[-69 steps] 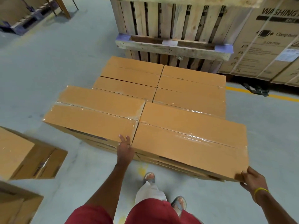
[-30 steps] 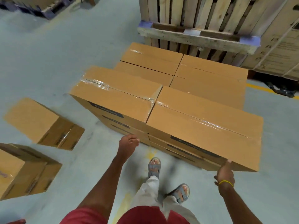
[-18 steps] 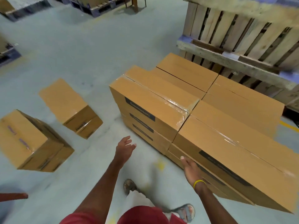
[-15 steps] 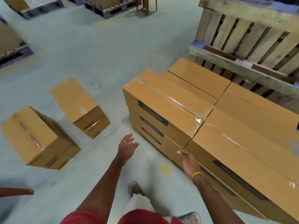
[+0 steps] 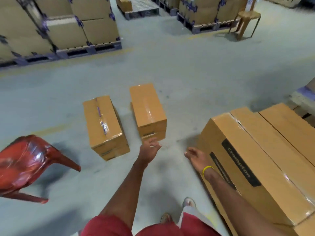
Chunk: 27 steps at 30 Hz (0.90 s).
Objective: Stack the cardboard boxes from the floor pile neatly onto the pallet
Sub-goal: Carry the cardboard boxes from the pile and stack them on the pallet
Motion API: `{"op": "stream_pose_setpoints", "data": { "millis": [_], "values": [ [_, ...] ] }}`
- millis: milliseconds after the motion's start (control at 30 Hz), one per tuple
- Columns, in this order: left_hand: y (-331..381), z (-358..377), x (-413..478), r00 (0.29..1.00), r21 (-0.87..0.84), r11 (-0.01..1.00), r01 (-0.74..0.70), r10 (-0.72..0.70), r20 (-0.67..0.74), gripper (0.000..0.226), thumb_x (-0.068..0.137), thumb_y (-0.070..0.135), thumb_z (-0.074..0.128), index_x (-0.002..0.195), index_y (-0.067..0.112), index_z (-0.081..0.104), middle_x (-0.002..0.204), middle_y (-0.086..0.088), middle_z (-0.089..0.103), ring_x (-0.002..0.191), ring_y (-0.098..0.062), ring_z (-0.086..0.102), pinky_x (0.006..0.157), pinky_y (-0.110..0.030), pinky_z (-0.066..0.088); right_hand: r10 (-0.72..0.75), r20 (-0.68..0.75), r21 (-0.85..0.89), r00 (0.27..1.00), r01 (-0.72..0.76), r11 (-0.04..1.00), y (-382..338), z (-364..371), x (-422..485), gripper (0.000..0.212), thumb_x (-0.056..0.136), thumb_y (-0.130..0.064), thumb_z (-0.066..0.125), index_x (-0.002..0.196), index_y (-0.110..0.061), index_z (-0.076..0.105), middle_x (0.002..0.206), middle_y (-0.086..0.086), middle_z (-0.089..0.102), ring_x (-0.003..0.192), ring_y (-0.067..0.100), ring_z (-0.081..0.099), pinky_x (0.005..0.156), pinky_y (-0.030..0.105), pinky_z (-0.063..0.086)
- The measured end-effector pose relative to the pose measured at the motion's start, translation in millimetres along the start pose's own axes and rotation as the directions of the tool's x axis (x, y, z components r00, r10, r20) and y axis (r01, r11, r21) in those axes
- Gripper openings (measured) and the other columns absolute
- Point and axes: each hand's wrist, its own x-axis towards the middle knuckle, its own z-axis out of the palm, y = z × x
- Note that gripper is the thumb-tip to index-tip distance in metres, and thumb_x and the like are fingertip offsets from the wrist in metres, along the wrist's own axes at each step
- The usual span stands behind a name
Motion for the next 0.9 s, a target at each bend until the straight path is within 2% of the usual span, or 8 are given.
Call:
{"op": "stream_pose_setpoints", "data": {
  "millis": [133,267,367,467,600,767,833,900],
  "values": [
    [-7.6,-50.9,27.9,0.996,-0.042,0.999,0.01,-0.014,-0.084,0.041,0.091,0.021,0.072,0.129,0.009,0.065,0.116,-0.015,0.074,0.106,-0.03,0.069,0.085,-0.035,0.053,-0.037,0.079,-0.05,0.996,0.041,0.998,-16.3,57.1,68.8,0.028,0.077,-0.044,0.076,0.1,-0.032,0.067,0.119,0.002,0.07,0.113,0.02,0.066,0.105,0.042,0.049],
    [-11.4,-98.3,67.3,0.99,-0.106,0.991,0.078,-0.089,-0.106,0.033,0.095,0.015,0.07,0.127,0.014,0.062,0.09,0.002,0.069,0.078,-0.006,0.062,0.069,-0.021,0.048,-0.026,0.179,-0.086,0.984,0.042,0.995,-75.8,107.0,96.5,0.031,0.093,-0.033,0.069,0.123,-0.025,0.065,0.117,-0.005,0.065,0.111,0.015,0.06,0.092,0.027,0.042],
    [-13.8,-134.8,105.0,0.974,-0.124,0.983,0.136,-0.156,-0.164,0.037,0.092,0.015,0.072,0.129,0.009,0.065,0.083,0.008,0.065,0.076,-0.009,0.061,0.069,-0.025,0.047,-0.02,0.233,-0.115,0.972,0.048,0.992,-103.1,140.1,134.8,0.022,0.093,-0.029,0.067,0.115,-0.023,0.065,0.114,-0.002,0.064,0.106,0.018,0.059,0.085,0.027,0.04],
    [-5.2,-175.0,135.9,0.953,-0.129,0.974,0.186,-0.211,-0.219,0.029,0.095,0.009,0.069,0.124,0.011,0.066,0.084,-0.001,0.067,0.073,-0.012,0.063,0.058,-0.02,0.048,-0.024,0.262,-0.191,0.965,0.076,0.979,-132.9,174.0,170.8,0.007,0.093,-0.026,0.065,0.099,-0.023,0.063,0.101,-0.003,0.059,0.095,0.019,0.054,0.077,0.028,0.039],
    [0.8,-226.0,177.5,0.94,-0.068,0.983,0.17,-0.182,-0.289,0.025,0.095,0.013,0.067,0.12,0.013,0.07,0.108,-0.009,0.073,0.092,-0.016,0.066,0.076,-0.024,0.051,-0.042,0.36,-0.269,0.932,0.147,0.952,-176.1,219.4,211.1,0.037,0.086,-0.041,0.059,0.113,-0.016,0.066,0.111,-0.004,0.051,0.102,0.013,0.048,0.085,0.03,0.039],
    [14.9,-281.4,221.7,0.931,-0.038,0.98,0.198,-0.2,-0.305,0.025,0.097,0.015,0.063,0.121,0.01,0.07,0.105,-0.003,0.069,0.083,-0.015,0.063,0.063,-0.018,0.044,0.001,0.332,-0.172,0.943,0.059,0.983,-221.0,266.1,236.8,0.046,0.095,-0.033,0.061,0.134,-0.009,0.059,0.142,0.012,0.054,0.13,0.029,0.051,0.108,0.041,0.037],
    [18.6,-304.6,244.1,0.937,-0.022,0.979,0.202,-0.2,-0.287,0.026,0.099,0.013,0.063,0.124,0.007,0.069,0.107,-0.006,0.068,0.089,-0.017,0.064,0.062,-0.013,0.046,-0.004,0.336,-0.144,0.942,0.055,0.988,-234.9,282.8,248.2,0.051,0.091,-0.05,0.056,0.122,-0.01,0.062,0.13,0.012,0.057,0.121,0.028,0.054,0.1,0.038,0.038],
    [18.7,-330.4,275.0,0.947,-0.018,0.978,0.208,-0.206,-0.248,0.029,0.1,0.01,0.063,0.128,0.004,0.067,0.111,-0.011,0.07,0.095,-0.02,0.066,0.069,-0.014,0.05,-0.004,0.3,-0.091,0.954,0.033,0.995,-249.0,300.5,261.4,0.053,0.096,-0.047,0.053,0.116,0.001,0.063,0.119,0.016,0.061,0.112,0.031,0.057,0.095,0.041,0.041]
  ]
}}
